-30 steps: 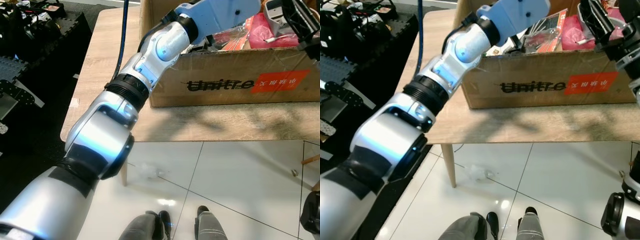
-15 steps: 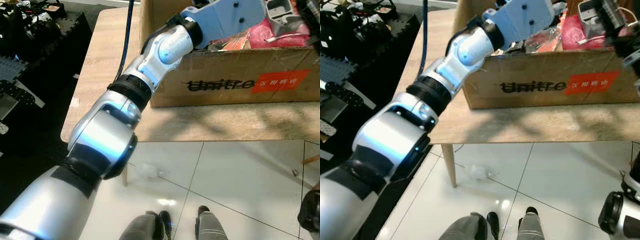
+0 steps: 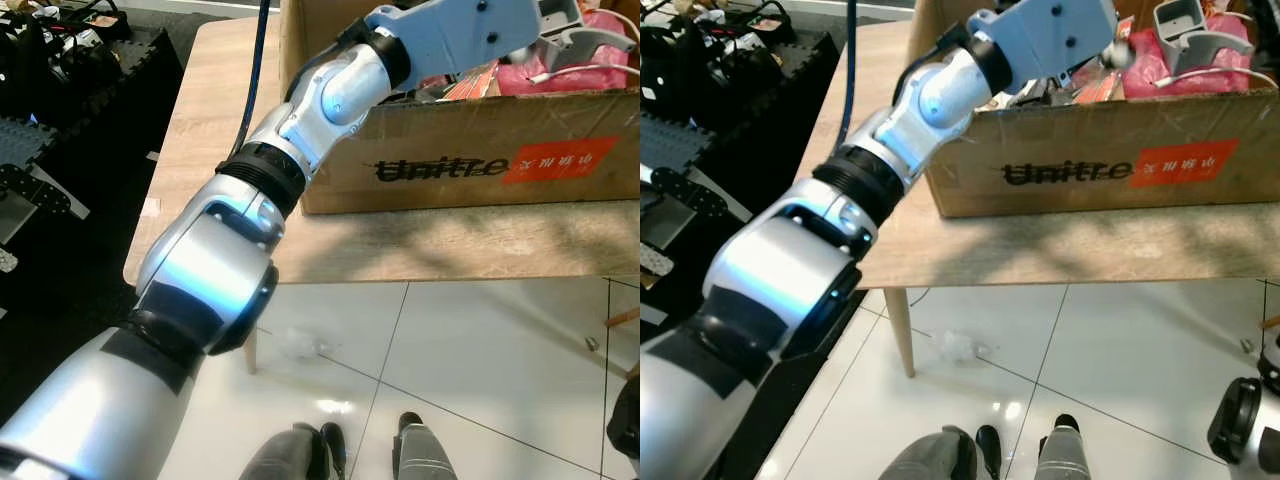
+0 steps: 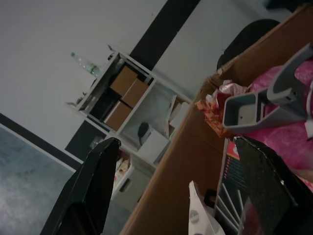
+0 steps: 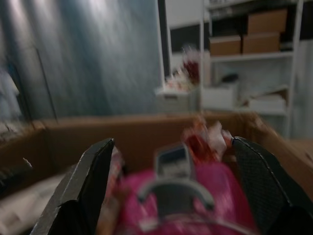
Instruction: Picking trash to rubbish bin
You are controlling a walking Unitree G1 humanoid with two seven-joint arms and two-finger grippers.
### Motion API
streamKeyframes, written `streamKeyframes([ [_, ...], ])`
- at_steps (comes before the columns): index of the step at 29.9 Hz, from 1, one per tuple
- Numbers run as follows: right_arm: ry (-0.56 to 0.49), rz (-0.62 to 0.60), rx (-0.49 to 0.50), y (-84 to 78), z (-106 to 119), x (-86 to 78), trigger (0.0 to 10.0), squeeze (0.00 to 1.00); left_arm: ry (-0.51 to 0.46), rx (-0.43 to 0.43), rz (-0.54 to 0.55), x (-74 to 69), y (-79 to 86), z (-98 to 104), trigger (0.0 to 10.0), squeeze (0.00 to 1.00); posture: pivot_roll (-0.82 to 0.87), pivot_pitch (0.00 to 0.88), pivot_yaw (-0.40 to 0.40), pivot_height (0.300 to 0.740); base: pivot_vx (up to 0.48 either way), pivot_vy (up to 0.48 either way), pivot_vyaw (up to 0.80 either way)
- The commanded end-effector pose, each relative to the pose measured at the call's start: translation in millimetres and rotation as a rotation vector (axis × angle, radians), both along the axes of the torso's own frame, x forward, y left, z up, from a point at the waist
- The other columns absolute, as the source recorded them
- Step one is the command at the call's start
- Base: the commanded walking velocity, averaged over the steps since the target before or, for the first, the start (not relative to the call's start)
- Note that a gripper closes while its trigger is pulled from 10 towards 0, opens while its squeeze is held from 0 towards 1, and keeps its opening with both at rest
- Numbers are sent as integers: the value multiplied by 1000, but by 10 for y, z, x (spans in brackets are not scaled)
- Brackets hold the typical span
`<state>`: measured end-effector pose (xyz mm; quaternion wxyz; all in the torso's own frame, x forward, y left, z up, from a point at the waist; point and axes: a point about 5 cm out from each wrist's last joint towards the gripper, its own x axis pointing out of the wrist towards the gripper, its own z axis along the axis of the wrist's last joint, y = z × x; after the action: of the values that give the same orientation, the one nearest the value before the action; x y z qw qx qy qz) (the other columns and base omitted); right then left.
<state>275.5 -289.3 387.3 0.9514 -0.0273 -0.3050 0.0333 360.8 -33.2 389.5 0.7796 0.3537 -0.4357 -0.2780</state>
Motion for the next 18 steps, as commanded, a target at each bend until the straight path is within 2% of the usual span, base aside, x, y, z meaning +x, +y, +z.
streamKeyframes([
  [1, 14, -12, -51, 13, -23, 4, 10000, 0, 14, -1, -3, 7, -9, -40, 10000, 0, -191, 214, 189, 740, 0, 0, 0],
  [5, 6, -5, -58, 1, -7, -15, 10000, 0, 29, -18, 3, 26, 20, -50, 10000, 0, -192, 214, 185, 740, 0, 0, 0],
  [6, -2, -10, -59, -21, 11, -28, 10000, 0, 72, -57, 5, 59, 62, -65, 10000, 0, -194, 210, 177, 740, 0, 0, 0],
  [8, -4, -11, -59, -26, 16, -31, 10000, 0, 84, -67, 5, 68, 74, -70, 10000, 0, -194, 210, 177, 740, 0, 0, 0],
  [9, -28, 19, -50, -5, 32, -46, 10000, 0, 141, -123, -7, 96, 114, -79, 10000, 0, -195, 204, 169, 740, 0, 0, 0],
  [10, -28, 19, -50, -5, 32, -46, 10000, 0, 141, -123, -7, 96, 114, -79, 10000, 0, -195, 204, 169, 740, 0, 0, 0],
  [11, -118, 145, -37, 116, 87, -115, 10000, 0, 286, -273, -48, 170, 231, -89, 10000, 0, -198, 198, 164, 740, 0, 0, 0],
  [12, -159, 202, -34, 171, 110, -153, 10000, 0, 341, -335, -69, 198, 280, -93, 10000, 0, -198, 198, 164, 740, 0, 0, 0],
  [13, -159, 202, -34, 171, 110, -153, 10000, 0, 341, -335, -69, 198, 280, -93, 10000, 0, -198, 198, 164, 740, 0, 0, 0],
  [15, -208, 282, -24, 258, 134, -198, 10000, 0, 410, -426, -99, 238, 366, -78, 10000, 0, -199, 192, 158, 740, 0, 0, 0],
  [16, -208, 282, -24, 258, 134, -198, 10000, 0, 410, -426, -99, 238, 366, -78, 10000, 0, -199, 192, 158, 740, 0, 0, 0],
  [17, -250, 353, -3, 325, 153, -219, 10000, 0, 483, -555, -147, 284, 503, -45, 10000, 0, -199, 180, 145, 740, 0, 0, 0],
  [18, -250, 353, -3, 325, 153, -219, 10000, 0, 483, -555, -147, 284, 503, -45, 10000, 0, -199, 180, 145, 740, 0, 0, 0],
])
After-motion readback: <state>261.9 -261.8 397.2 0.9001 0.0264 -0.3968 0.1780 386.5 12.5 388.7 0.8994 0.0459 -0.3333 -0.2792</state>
